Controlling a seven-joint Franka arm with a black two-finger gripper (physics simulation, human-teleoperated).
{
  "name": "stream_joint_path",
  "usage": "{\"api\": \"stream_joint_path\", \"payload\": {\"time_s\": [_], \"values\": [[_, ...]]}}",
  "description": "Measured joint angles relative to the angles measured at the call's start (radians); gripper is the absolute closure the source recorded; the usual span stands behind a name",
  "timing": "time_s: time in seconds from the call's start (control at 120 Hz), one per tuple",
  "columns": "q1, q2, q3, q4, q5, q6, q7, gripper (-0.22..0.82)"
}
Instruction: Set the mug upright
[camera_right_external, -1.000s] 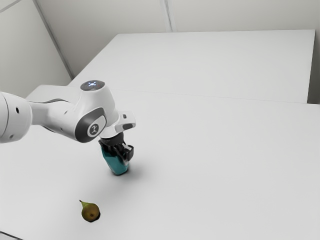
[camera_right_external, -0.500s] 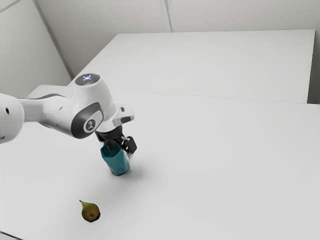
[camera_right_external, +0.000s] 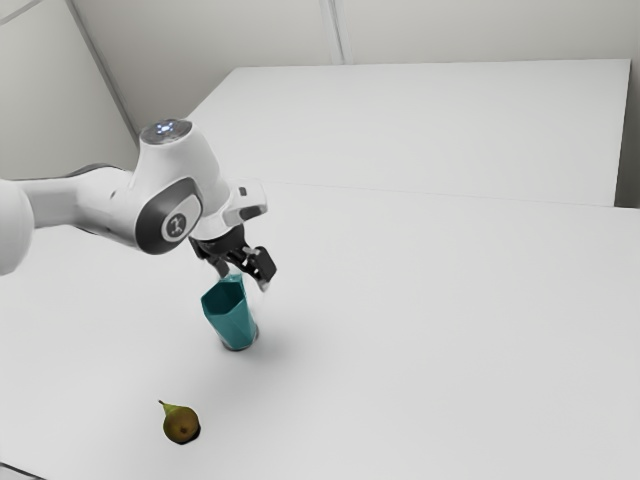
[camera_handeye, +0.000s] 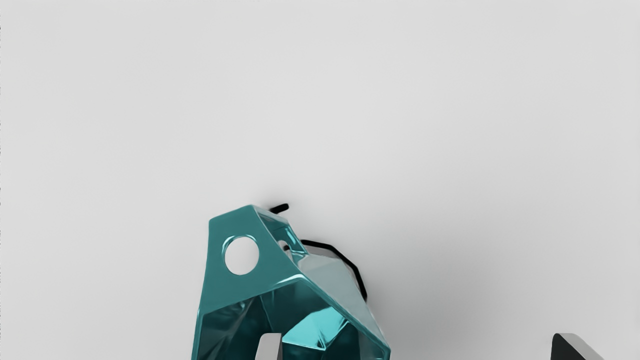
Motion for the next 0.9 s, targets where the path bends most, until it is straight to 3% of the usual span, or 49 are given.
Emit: {"api": "stream_joint_path", "payload": {"time_s": [0.9], "values": [[-0.01, 0.135, 0.0, 0.649, -0.035, -0.631, -0.002, 0.02]]}}
